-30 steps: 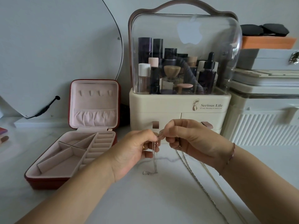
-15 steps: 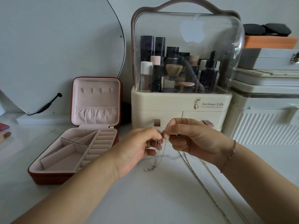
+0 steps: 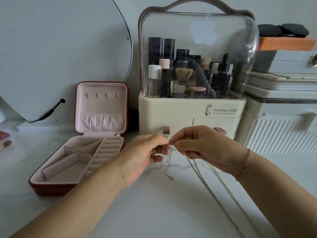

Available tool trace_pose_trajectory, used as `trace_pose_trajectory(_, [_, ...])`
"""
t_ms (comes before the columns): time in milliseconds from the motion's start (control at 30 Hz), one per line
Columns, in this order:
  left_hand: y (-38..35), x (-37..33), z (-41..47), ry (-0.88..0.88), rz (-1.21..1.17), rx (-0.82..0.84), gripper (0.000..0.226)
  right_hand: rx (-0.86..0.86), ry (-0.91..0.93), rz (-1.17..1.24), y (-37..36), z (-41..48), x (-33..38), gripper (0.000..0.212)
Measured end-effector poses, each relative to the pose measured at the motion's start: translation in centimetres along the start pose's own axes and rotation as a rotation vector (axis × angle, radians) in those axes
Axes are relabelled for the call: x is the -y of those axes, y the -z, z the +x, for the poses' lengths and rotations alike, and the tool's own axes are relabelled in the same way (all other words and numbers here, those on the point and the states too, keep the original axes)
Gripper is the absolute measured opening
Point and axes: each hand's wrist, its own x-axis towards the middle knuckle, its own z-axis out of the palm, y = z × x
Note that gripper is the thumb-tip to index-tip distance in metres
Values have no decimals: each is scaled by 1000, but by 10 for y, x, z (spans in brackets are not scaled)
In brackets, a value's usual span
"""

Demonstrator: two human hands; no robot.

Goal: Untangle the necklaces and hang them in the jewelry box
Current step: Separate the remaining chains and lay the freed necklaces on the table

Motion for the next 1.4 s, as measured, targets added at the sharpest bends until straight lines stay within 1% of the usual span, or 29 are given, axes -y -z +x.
trace_pose_trajectory(67, [-1, 0, 0, 10, 11, 12, 13, -59, 20, -9, 0, 0, 0, 10])
trace_pose_trajectory(133, [-1, 1, 1, 22, 21, 34, 12, -81, 29, 69, 0, 1, 1, 10])
trace_pose_trajectory(267, [0, 1, 3, 30, 36, 65, 11, -40, 16, 257, 2, 4, -1, 8])
trace_pose_trajectory(367, [1, 1, 4, 7, 37, 71, 22, -10, 23, 351, 2, 4, -2, 6])
trace_pose_trajectory(433, [2, 1, 4, -2, 38, 54, 16, -16, 17, 398, 2, 4, -3, 7])
trace_pose_trajectory(467, [2, 1, 4, -7, 35, 44, 12, -24, 10, 416, 1, 4, -3, 8])
trace_pose_trajectory(633, [2, 0, 3, -17, 39, 0, 13, -57, 13, 471, -1, 5, -3, 10])
trace_pose_trajectory(767, [2, 1, 4, -7, 37, -6, 11, -38, 21, 483, -2, 4, -2, 11])
trace_pose_trajectory(833, [2, 1, 4, -7, 30, -25, 13, -32, 13, 488, -3, 4, -2, 11])
trace_pose_trajectory(900, [3, 0, 4, -7, 24, -32, 6, -24, 6, 508, -3, 4, -1, 10])
trace_pose_trajectory(1000, [3, 0, 4, 7, 33, -36, 25, -23, -2, 548, -4, 3, -1, 10])
trace_pose_trajectory(1167, [2, -1, 3, 48, -23, -19, 13, -10, -26, 483, -4, 5, -2, 9])
trace_pose_trajectory(1233, [3, -2, 3, 79, -98, -16, 11, -2, -36, 448, -3, 4, -2, 9])
trace_pose_trajectory(1300, [5, -5, 4, 82, -187, -17, 3, 5, -34, 389, -3, 4, -2, 10])
trace_pose_trajectory(1400, [7, -9, 4, 61, -327, -29, 7, -58, -17, 235, -3, 4, -3, 10])
